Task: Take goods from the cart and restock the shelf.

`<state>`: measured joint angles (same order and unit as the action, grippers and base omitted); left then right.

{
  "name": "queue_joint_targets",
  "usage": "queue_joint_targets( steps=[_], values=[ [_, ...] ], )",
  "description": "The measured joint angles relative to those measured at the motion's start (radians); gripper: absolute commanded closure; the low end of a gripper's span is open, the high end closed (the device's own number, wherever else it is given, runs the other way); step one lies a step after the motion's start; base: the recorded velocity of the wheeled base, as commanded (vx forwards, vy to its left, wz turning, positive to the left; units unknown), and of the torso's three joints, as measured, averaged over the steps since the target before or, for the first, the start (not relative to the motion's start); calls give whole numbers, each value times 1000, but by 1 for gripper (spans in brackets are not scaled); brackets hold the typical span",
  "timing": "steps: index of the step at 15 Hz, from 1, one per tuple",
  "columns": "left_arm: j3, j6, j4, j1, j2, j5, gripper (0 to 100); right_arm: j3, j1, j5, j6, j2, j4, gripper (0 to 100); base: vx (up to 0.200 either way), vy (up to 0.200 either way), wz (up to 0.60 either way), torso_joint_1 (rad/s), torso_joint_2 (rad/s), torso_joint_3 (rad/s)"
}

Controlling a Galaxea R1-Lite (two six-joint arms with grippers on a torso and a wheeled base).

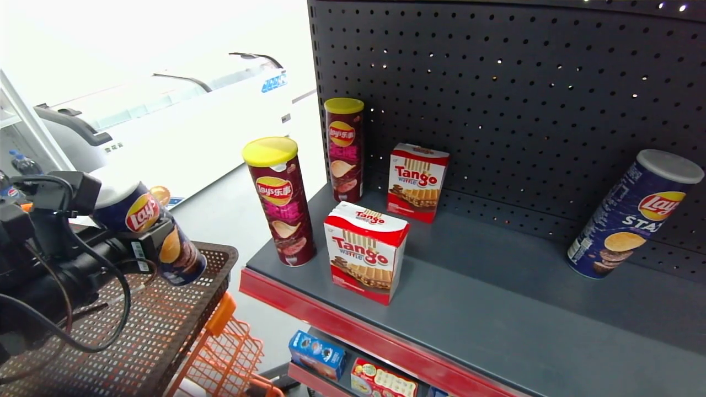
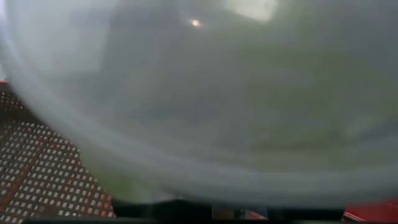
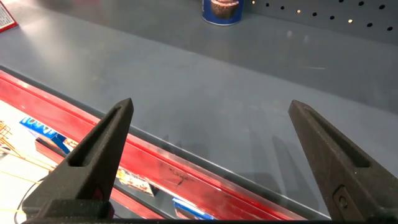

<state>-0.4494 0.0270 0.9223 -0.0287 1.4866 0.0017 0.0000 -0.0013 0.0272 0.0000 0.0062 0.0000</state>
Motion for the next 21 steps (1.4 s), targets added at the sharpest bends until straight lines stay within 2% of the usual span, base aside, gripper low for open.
queue_joint_targets(
  steps=[3, 6, 8, 11, 13, 17, 19, 21],
  values=[
    [1, 9, -170, 55, -153, -23, 100, 0, 0, 0, 0, 0, 0, 0, 0, 0, 0, 0, 0, 0],
    [10, 15, -212, 141, -282, -43, 100, 0, 0, 0, 0, 0, 0, 0, 0, 0, 0, 0, 0, 0],
    [25, 4, -252, 218, -363, -58, 100, 0, 0, 0, 0, 0, 0, 0, 0, 0, 0, 0, 0, 0],
    [44, -23, -445, 364, -490, -87, 100, 0, 0, 0, 0, 0, 0, 0, 0, 0, 0, 0, 0, 0],
    [54, 11, -535, 430, -561, -90, 100, 0, 0, 0, 0, 0, 0, 0, 0, 0, 0, 0, 0, 0],
    [40, 24, -537, 512, -610, -94, 100, 0, -1, 0, 0, 0, 0, 0, 0, 0, 0, 0, 0, 0],
    [31, 25, -537, 582, -608, -95, 100, 0, 0, 0, 0, 0, 0, 0, 0, 0, 0, 0, 0, 0],
    [14, 26, -537, 630, -584, -116, 100, 0, 0, 0, 0, 0, 0, 0, 0, 0, 0, 0, 0, 0]
  ],
)
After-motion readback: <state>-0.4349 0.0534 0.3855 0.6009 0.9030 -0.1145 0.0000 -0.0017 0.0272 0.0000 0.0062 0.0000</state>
